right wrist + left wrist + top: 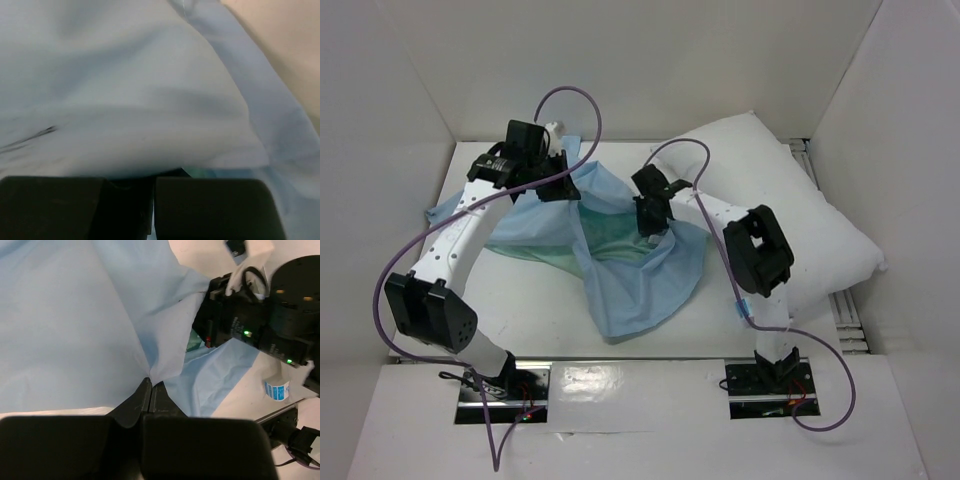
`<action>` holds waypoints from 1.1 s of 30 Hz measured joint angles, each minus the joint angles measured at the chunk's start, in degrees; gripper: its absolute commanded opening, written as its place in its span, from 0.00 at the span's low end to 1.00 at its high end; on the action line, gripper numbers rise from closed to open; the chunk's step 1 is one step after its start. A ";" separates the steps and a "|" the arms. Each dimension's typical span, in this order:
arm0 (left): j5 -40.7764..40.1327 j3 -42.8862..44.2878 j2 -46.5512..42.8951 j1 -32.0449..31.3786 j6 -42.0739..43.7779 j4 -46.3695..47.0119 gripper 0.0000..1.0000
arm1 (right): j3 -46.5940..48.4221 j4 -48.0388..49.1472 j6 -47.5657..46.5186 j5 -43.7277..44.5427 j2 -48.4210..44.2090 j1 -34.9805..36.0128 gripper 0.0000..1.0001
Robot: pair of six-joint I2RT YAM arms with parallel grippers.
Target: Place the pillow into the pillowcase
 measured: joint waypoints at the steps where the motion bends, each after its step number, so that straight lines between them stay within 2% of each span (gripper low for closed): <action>1: 0.35 -0.02 0.00 0.22 -0.02 -0.02 0.00 | 0.20 -0.37 -0.31 0.68 -0.74 0.00 0.13; 2: 0.68 -0.07 0.02 0.31 -0.04 -0.04 0.00 | 0.35 -0.76 -0.76 1.53 -1.73 0.00 0.27; 3: 0.96 -0.09 0.02 0.37 -0.04 -0.07 0.00 | 0.63 -1.36 -1.16 2.45 -3.13 -0.02 0.68; 6: 1.75 -0.09 0.13 0.48 -0.07 -0.02 0.00 | 2.16 -3.89 -3.52 8.02 -9.55 -0.46 0.98; 11: 2.43 0.15 1.27 0.52 -0.09 0.07 0.00 | 10.64 -7.93 -6.49 18.18 -15.32 -4.63 1.00; 14: 2.99 0.42 2.64 0.52 -0.09 0.15 0.00 | 17.90 -9.64 -7.58 23.45 -10.88 -9.44 1.00; 16: 3.30 0.46 3.52 0.63 -0.13 0.15 0.00 | 22.73 -10.54 -8.44 26.14 -4.48 -12.46 1.00; 17: 3.34 0.46 3.85 0.68 -0.13 0.13 0.00 | 25.09 -11.54 -8.90 27.21 -1.01 -13.38 0.96; 19: 3.45 0.46 4.52 0.87 -0.24 0.13 0.00 | 28.85 -12.79 -10.54 29.51 6.91 -14.53 0.37; 20: 3.56 0.46 4.74 1.05 -0.37 0.13 0.00 | 30.27 -14.21 -11.43 30.32 10.05 -14.73 0.13; 21: 3.65 0.46 4.94 1.18 -0.42 0.11 0.00 | 32.30 -15.69 -12.07 30.86 12.81 -14.82 0.00; 23: 3.69 0.46 5.14 1.38 -0.76 0.15 0.00 | 35.15 -17.07 -13.00 30.62 15.26 -15.13 0.00; 26: 3.72 0.50 5.44 1.51 -1.38 0.13 0.00 | 33.70 -15.96 -13.42 28.30 10.86 -15.28 0.00; 29: 3.89 0.90 5.79 1.60 -1.55 0.13 0.00 | 25.94 -14.19 -13.62 25.55 0.24 -17.16 0.00; 33: 4.61 1.46 6.45 1.60 -1.75 0.31 0.00 | 14.05 -12.33 -13.73 16.76 -19.17 -21.84 0.00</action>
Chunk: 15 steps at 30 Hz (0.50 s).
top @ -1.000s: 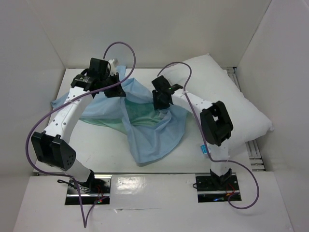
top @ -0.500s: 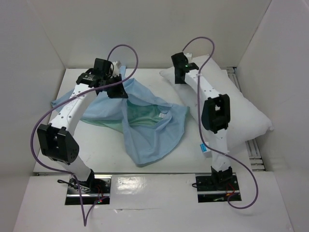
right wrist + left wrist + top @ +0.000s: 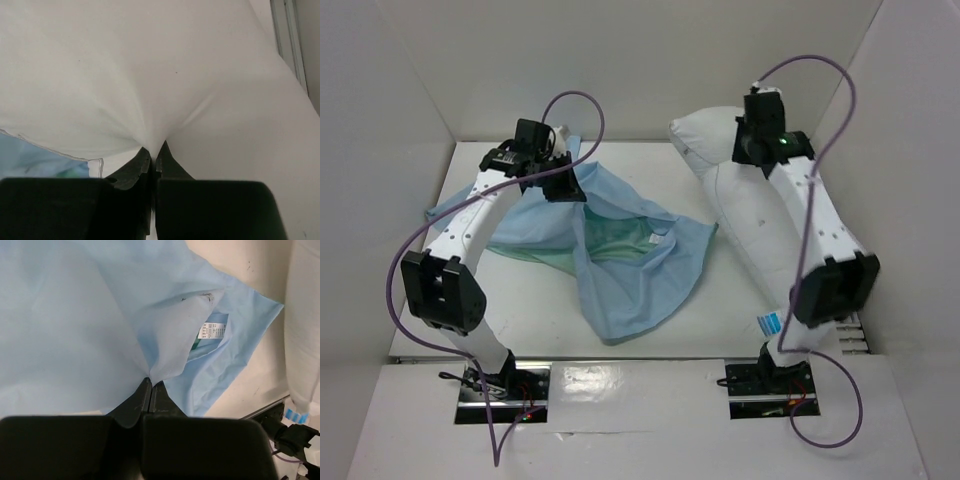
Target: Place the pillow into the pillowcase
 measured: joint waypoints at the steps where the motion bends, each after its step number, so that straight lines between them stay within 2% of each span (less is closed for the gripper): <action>1: 0.22 0.07 0.20 0.04 -0.11 0.11 0.00 | -1.73 -0.35 -0.09 -1.73 -4.17 -0.50 0.00; 8: 1.11 2.99 4.68 0.72 -1.27 0.63 0.00 | -19.43 0.81 -3.17 -20.83 -31.69 2.05 0.00; 11: 1.25 5.79 7.43 1.73 -1.40 1.20 0.00 | -24.81 -0.07 -3.76 -28.04 -37.81 3.72 0.00; 15: 1.70 8.20 10.05 3.32 -2.40 1.77 0.00 | -29.07 -1.81 -3.85 -36.06 -41.51 5.64 0.00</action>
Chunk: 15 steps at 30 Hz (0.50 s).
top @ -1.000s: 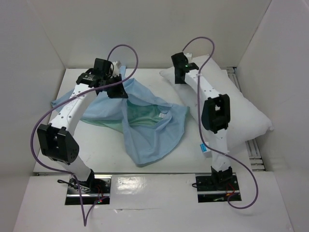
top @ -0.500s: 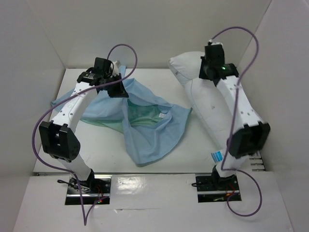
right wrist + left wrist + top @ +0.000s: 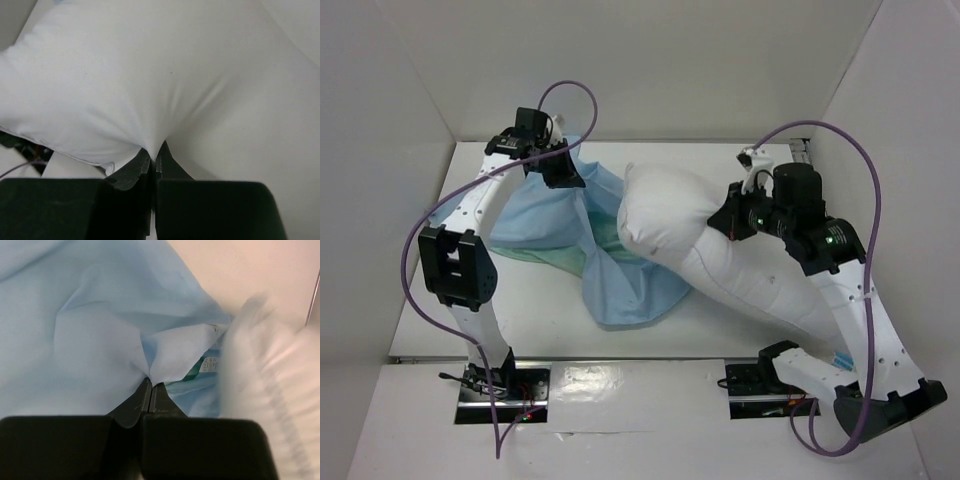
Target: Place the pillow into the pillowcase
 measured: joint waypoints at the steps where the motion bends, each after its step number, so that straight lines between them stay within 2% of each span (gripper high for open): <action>1: 0.33 0.55 0.59 0.46 -0.31 0.07 0.00 | -0.79 -0.57 -0.02 -1.77 -0.57 0.39 0.00; 6: 1.86 1.29 1.53 2.34 -0.72 0.46 0.00 | -3.98 -3.34 0.00 -7.98 -1.66 3.74 0.00; 10: 2.73 0.24 0.39 2.60 -0.46 0.94 0.00 | -9.18 -1.92 1.84 -8.11 -2.60 7.52 0.00; 15: 4.39 -5.86 -4.98 2.56 -0.22 0.81 0.00 | -11.54 -0.31 3.63 -5.49 -1.62 13.07 0.00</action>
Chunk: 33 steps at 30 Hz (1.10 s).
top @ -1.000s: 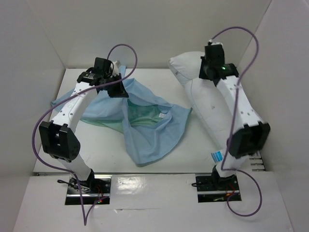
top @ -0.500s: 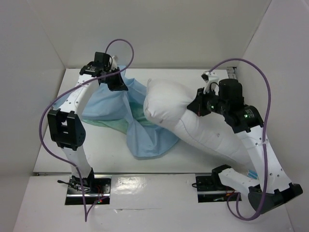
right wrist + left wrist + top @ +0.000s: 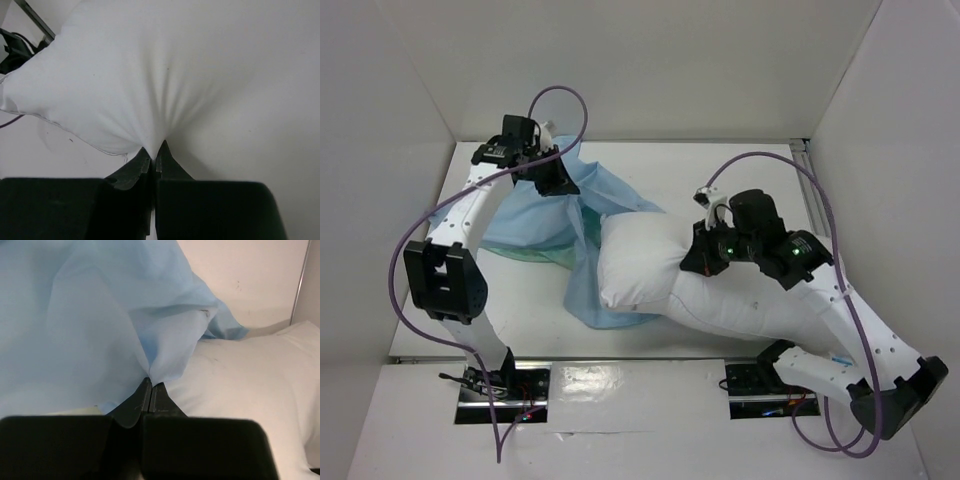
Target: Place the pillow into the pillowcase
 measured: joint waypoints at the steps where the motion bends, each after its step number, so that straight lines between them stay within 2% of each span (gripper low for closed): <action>1: 0.20 -0.79 -0.96 -0.04 0.07 -0.26 0.00 | 0.00 0.24 0.02 0.90 0.66 1.29 0.03; 2: 0.48 -1.31 -1.70 -0.07 0.13 -0.31 0.00 | 0.00 0.46 0.09 1.68 1.38 2.45 0.63; 3: 0.61 -1.84 -2.47 -0.07 0.22 -0.20 0.00 | 0.11 0.55 0.50 2.58 2.45 3.74 0.81; 4: 0.83 -2.51 -3.17 -0.07 0.26 0.04 0.00 | 0.57 0.44 0.46 2.91 3.67 4.74 0.94; 6: 1.20 -4.79 -4.83 -0.07 0.39 0.13 0.00 | 3.28 0.35 0.39 3.52 7.02 6.86 1.00; 11: 1.75 -10.05 -8.13 -0.11 0.44 -0.04 0.00 | 14.29 0.42 -0.46 5.86 13.44 8.63 1.00; 15: 1.57 -12.37 -9.62 -0.11 0.72 0.00 0.00 | 23.74 0.07 -1.70 13.62 19.21 12.00 1.00; 21: 0.76 -12.63 -10.34 -0.11 1.70 0.07 0.00 | 26.05 -2.56 -4.13 26.62 34.69 21.53 1.00; 22: 0.66 -12.66 -10.45 -0.11 1.70 0.07 0.00 | 26.05 -3.45 -4.66 28.11 37.44 22.29 0.96; 23: 0.52 -12.63 -10.58 -0.11 1.70 0.07 0.00 | 26.03 -4.31 -5.38 29.38 40.26 22.86 0.84; 24: 0.42 -12.66 -10.67 -0.11 1.73 0.07 0.00 | 25.79 -4.39 -5.95 29.99 41.99 23.02 0.63; 25: 0.39 -12.66 -10.78 -0.11 1.73 0.07 0.00 | 25.29 -4.26 -6.58 30.29 42.95 22.93 0.34; 26: 0.39 -12.66 -10.86 -0.11 1.73 0.07 0.00 | 24.96 -4.26 -6.82 30.42 43.10 22.53 0.00; 29: 0.44 -12.70 -11.28 -0.11 1.73 0.02 0.00 | 25.05 -3.13 -6.86 29.57 42.01 19.32 0.00; 33: 0.52 -13.16 -13.14 -0.28 1.86 0.02 0.00 | 26.08 -0.61 -5.79 25.44 41.13 11.17 0.00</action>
